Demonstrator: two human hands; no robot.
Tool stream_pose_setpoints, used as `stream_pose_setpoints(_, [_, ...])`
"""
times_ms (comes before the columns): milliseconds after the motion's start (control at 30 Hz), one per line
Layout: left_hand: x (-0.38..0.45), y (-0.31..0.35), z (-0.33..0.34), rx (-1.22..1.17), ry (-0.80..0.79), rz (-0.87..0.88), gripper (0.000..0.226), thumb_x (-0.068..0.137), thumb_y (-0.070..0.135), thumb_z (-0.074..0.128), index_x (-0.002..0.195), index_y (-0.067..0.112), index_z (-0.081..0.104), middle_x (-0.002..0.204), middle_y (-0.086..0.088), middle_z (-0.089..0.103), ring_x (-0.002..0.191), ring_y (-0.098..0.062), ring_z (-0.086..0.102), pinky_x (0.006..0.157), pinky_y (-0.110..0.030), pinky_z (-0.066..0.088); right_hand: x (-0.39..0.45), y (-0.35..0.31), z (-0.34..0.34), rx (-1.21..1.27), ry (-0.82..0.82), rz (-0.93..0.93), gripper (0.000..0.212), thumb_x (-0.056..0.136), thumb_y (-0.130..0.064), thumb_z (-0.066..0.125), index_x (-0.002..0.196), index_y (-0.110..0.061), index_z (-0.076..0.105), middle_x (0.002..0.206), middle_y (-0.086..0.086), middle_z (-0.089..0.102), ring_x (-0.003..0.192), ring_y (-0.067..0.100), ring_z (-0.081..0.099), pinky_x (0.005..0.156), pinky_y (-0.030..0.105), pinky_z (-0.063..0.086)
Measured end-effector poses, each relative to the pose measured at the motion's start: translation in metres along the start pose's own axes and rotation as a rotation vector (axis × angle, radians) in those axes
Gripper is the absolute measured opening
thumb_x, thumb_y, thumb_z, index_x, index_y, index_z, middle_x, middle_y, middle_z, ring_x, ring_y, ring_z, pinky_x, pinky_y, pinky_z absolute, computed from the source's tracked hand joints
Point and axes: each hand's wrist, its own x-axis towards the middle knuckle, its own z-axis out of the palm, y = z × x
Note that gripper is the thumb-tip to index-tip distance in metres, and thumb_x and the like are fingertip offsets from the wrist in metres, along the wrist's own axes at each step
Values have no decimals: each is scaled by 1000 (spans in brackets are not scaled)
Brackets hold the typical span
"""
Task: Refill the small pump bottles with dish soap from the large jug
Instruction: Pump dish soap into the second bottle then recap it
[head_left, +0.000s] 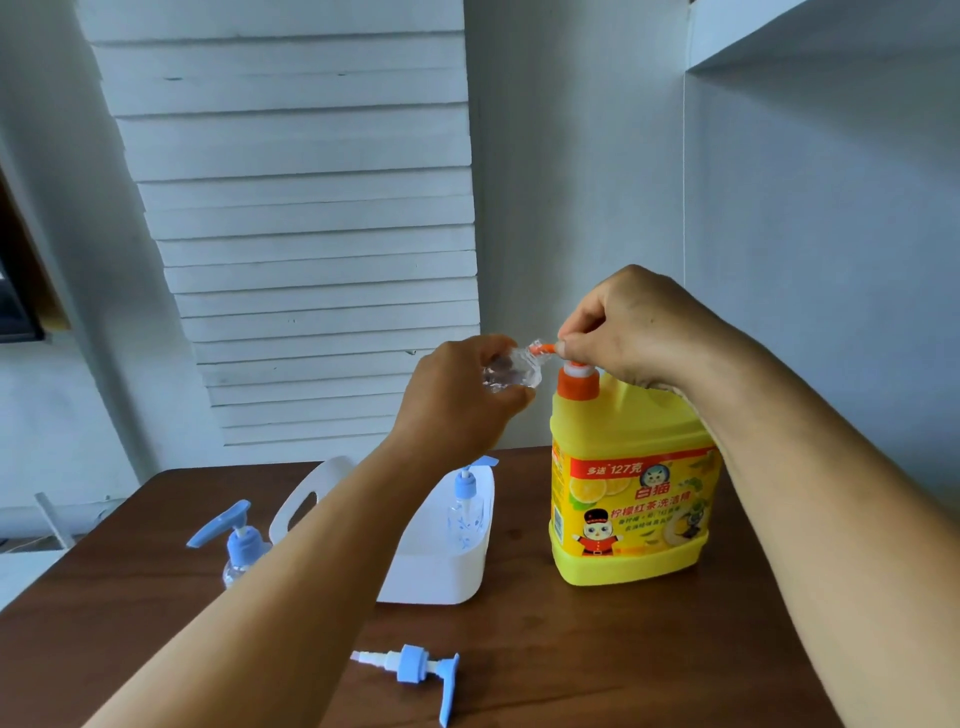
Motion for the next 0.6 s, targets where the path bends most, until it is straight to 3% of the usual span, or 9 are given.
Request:
stream_pose_setpoints(133, [4,4,-4,-27,6,-4,25,80,27,68,104,21,66,89,3,68,74,-16,62,64,-24,45,4,-8,-10,-34,18,0,12,83,-24,68,86,-16,76,88,1,72,62,7,53,49,18,36])
stream_pose_setpoints(333, [4,5,-5,-15,20,11,25,81,25,68,105,21,66,88,5,66,73,-13,60,61,-18,41,3,-6,-8,-46,25,-15,12,83,-24,67,83,-16,76,86,2,72,65,10,57,49,18,37])
stream_pose_setpoints(500, [-1,0,0,-24,-4,-15,20,79,26,68,99,23,67,85,3,68,69,-14,60,62,-24,44,1,-4,-2,-56,-2,16,13,83,-21,66,85,-14,76,89,4,72,80,19,64,55,18,42])
stream_pose_setpoints(600, [1,4,-3,-36,8,-11,20,79,25,68,99,22,66,86,4,67,72,-16,60,63,-24,44,0,-8,-9,-52,-6,-2,13,83,-21,66,84,-14,76,86,2,72,71,13,60,53,18,41])
